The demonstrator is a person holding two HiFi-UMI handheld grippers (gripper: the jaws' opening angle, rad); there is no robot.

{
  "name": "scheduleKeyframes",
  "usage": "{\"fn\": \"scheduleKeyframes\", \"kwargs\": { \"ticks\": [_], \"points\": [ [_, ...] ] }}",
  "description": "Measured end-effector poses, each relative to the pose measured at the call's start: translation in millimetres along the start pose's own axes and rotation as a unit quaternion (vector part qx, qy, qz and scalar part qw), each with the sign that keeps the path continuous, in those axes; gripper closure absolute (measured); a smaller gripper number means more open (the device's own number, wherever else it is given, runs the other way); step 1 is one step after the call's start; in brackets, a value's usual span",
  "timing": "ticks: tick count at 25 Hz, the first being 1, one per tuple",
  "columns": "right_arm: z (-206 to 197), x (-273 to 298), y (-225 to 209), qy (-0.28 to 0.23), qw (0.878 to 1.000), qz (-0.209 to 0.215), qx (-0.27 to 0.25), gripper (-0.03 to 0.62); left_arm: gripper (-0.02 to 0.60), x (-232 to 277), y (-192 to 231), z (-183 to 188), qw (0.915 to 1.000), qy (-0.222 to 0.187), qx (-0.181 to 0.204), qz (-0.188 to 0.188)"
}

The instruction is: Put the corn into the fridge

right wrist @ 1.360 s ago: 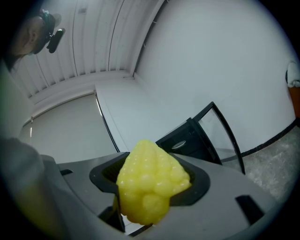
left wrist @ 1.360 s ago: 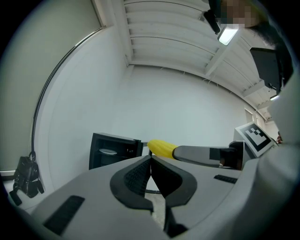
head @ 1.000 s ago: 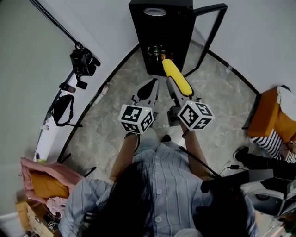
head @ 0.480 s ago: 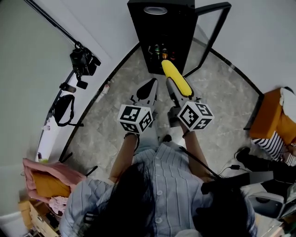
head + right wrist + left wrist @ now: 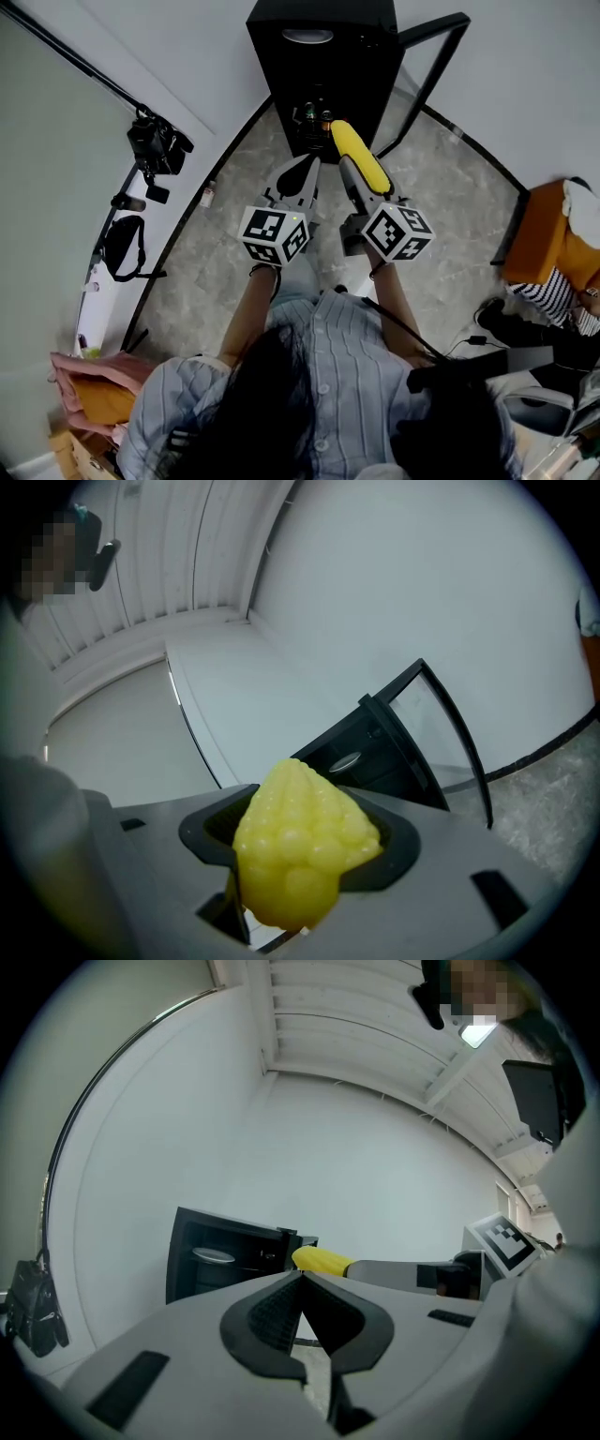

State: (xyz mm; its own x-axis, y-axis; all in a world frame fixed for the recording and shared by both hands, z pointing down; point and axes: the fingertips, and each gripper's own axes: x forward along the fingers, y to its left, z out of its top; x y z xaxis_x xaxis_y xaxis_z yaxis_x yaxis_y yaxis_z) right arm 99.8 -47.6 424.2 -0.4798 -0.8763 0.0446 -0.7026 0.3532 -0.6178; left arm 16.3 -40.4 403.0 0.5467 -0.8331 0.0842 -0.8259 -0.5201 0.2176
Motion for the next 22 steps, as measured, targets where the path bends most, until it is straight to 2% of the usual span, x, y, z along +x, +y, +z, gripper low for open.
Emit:
{"fn": "scheduleKeyframes", "kwargs": {
  "ticks": [15, 22],
  "points": [
    [-8.5, 131.5, -5.4, 0.006, 0.999, -0.047, 0.014, 0.33, 0.572, 72.3, 127.6, 25.7, 0.9988, 0.008, -0.032, -0.036],
    [-6.9, 170.9, -10.6, -0.008, 0.997, -0.076, 0.019, 0.33, 0.572, 97.7, 163.6, 33.7, 0.9971, 0.017, -0.034, -0.066]
  ]
}}
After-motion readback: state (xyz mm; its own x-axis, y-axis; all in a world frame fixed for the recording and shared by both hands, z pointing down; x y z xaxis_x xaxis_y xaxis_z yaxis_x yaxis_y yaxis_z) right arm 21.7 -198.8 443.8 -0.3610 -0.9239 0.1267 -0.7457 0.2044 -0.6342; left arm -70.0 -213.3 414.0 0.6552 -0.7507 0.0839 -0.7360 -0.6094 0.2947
